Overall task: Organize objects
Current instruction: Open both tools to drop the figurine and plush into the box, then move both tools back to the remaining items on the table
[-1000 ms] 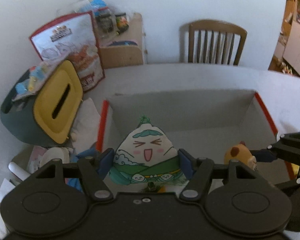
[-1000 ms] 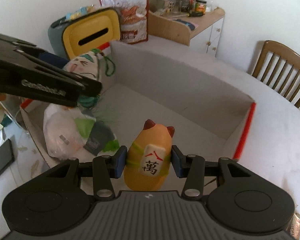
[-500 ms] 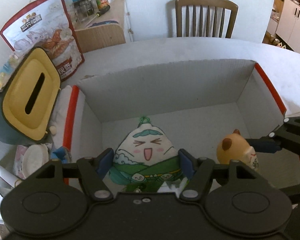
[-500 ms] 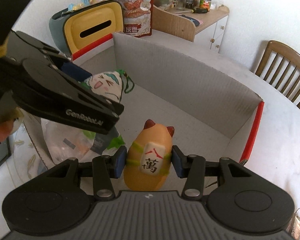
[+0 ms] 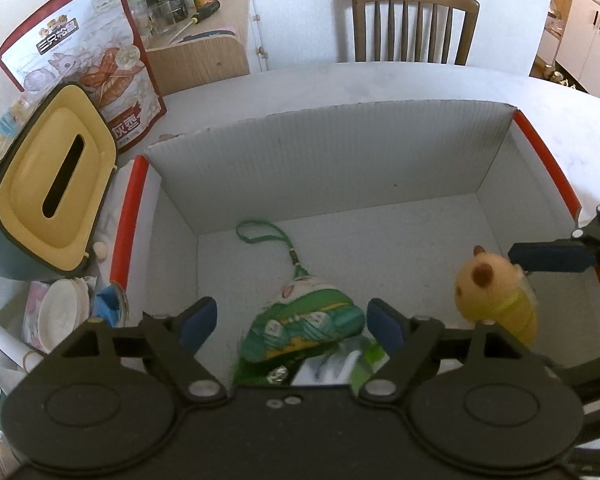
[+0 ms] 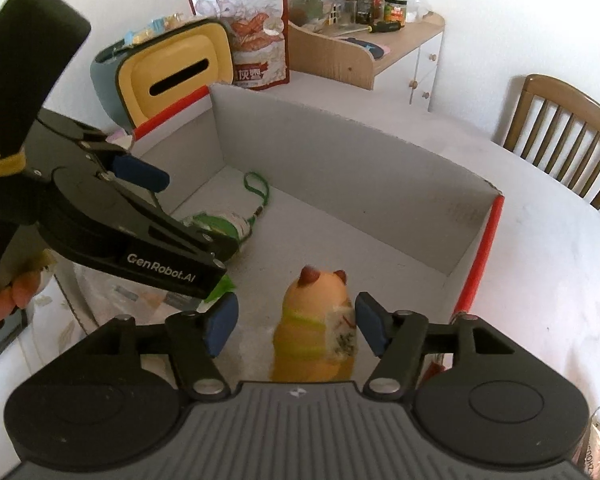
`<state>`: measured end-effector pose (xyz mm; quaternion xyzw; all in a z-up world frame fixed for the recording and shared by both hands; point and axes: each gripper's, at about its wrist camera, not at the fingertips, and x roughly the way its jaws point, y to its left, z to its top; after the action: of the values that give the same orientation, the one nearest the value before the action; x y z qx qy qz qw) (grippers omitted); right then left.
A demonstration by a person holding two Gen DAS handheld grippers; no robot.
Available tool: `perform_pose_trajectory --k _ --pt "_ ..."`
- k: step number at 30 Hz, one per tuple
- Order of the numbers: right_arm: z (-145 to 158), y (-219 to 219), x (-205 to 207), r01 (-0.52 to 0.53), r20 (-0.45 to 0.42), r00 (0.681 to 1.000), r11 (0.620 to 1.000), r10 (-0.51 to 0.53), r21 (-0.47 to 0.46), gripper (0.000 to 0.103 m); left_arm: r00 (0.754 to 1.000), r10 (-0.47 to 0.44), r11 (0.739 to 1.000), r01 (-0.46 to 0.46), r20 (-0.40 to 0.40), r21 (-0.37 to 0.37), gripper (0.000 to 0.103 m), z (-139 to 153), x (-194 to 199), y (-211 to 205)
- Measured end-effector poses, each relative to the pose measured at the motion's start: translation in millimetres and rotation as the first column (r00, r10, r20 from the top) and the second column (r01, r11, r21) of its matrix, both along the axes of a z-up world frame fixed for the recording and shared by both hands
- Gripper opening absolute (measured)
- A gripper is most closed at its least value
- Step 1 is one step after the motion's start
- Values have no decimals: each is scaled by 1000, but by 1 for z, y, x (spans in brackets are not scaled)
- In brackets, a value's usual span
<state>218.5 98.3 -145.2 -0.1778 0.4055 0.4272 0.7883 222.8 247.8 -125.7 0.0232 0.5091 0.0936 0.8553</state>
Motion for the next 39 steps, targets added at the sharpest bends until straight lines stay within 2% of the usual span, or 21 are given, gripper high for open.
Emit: perform_pose_trajectory --k 4,12,15,27,39 --pt "5 -9 -1 -1 9 1000 1000 1 18 72 1000 4 1000 -4 14 4 88 3 -3 -1" --pt "24 -31 -5 16 6 1000 998 -17 57 73 998 15 1000 -15 56 2 96 18 -13 -5" --pt "32 -40 -8 22 13 1000 997 -23 77 77 996 19 1000 -19 83 -4 98 27 -18 -8" --pt "66 -82 -29 47 31 998 986 -52 160 80 986 17 1000 -16 168 -12 102 64 -47 -31" --pt "95 -158 -55 93 30 994 962 -104 255 81 970 -27 1000 29 242 -6 102 99 -85 -75"
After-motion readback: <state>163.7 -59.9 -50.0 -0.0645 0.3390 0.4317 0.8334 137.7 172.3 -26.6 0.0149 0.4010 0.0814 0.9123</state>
